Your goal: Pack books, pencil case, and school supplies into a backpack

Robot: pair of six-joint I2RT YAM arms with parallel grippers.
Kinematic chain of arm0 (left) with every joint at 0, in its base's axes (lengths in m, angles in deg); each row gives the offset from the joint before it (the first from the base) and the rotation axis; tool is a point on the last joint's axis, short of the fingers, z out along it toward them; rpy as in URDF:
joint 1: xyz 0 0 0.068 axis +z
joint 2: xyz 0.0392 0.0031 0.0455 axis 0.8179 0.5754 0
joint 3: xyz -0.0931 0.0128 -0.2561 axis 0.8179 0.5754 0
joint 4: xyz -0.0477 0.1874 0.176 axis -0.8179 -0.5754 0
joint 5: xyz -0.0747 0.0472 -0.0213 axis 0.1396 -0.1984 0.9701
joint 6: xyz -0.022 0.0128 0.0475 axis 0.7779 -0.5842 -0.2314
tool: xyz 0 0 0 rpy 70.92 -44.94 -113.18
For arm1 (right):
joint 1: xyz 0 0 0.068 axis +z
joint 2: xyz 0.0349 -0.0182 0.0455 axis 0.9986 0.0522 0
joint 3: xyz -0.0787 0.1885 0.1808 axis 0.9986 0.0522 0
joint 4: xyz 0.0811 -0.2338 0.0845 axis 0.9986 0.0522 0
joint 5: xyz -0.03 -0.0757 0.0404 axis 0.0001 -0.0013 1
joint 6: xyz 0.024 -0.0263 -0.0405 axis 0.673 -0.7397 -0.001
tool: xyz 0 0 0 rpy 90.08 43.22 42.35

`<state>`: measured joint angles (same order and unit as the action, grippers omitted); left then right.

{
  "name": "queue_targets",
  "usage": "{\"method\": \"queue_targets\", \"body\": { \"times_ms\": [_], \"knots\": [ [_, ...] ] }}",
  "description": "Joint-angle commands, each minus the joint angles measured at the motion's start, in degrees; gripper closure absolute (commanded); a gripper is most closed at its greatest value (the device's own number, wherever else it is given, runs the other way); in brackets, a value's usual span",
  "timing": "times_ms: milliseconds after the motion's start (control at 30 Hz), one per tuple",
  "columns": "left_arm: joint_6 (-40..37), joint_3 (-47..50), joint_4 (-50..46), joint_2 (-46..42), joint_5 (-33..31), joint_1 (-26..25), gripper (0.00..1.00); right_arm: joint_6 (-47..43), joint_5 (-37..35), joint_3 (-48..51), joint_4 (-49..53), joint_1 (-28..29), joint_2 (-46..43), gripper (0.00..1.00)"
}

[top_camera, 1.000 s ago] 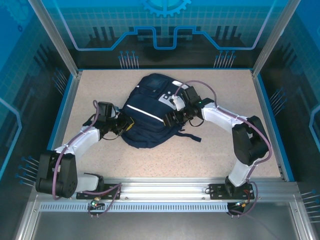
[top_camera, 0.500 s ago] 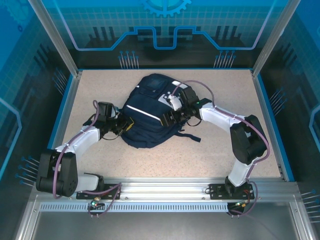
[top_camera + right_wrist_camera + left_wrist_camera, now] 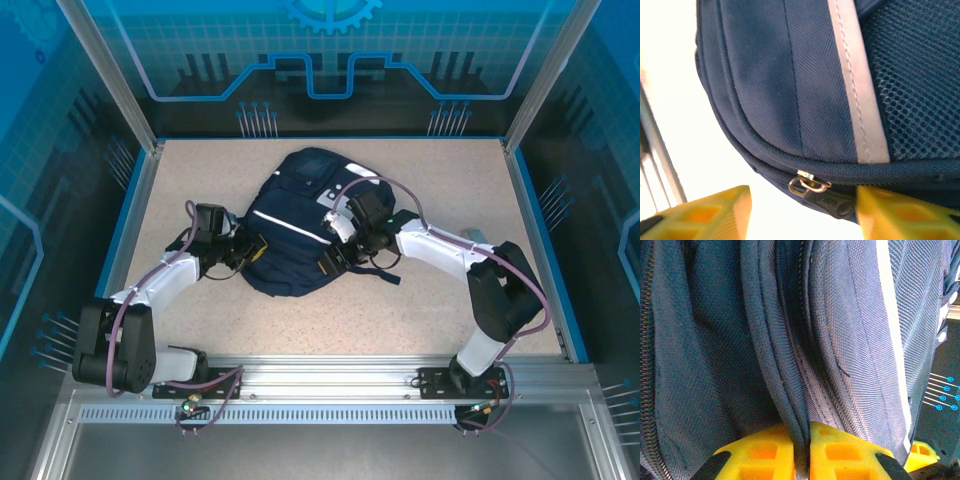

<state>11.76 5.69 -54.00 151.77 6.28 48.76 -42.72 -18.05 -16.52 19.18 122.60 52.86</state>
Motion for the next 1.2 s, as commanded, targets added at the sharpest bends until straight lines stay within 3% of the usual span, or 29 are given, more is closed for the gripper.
{"method": "queue_targets", "body": {
  "times_ms": [0, 400, 633, 700, 867, 1167],
  "knots": [
    [0.03, -0.79, 2.16, 0.3, 1.76, -0.03, 0.88, 0.41, -5.28, 0.12, 1.55, 1.31, -0.9, 0.53],
    [-0.04, -0.88, 1.96, 0.08, 1.82, 0.01, 0.87, -1.03, -21.55, -1.87, 0.45, 6.25, -0.14, 0.51],
    [-0.16, -0.9, 2.0, 0.16, 1.95, 0.0, 0.87, -1.92, -28.0, -2.05, -0.31, 8.53, 0.69, 0.61],
    [-0.11, -0.85, 2.04, 0.2, 2.08, -0.04, 0.87, -2.07, -28.71, -2.31, -0.58, 9.11, 0.95, 0.68],
    [0.36, -0.45, 2.68, 0.08, 2.28, -0.04, 0.87, -2.76, -24.12, -1.78, 0.51, 10.56, -0.4, 0.88],
    [3.87, 1.33, 8.0, 2.0, 2.1, -2.78, 0.88, 1.24, -10.51, -0.04, -4.03, 16.11, -3.43, 0.92]
  ]
}}
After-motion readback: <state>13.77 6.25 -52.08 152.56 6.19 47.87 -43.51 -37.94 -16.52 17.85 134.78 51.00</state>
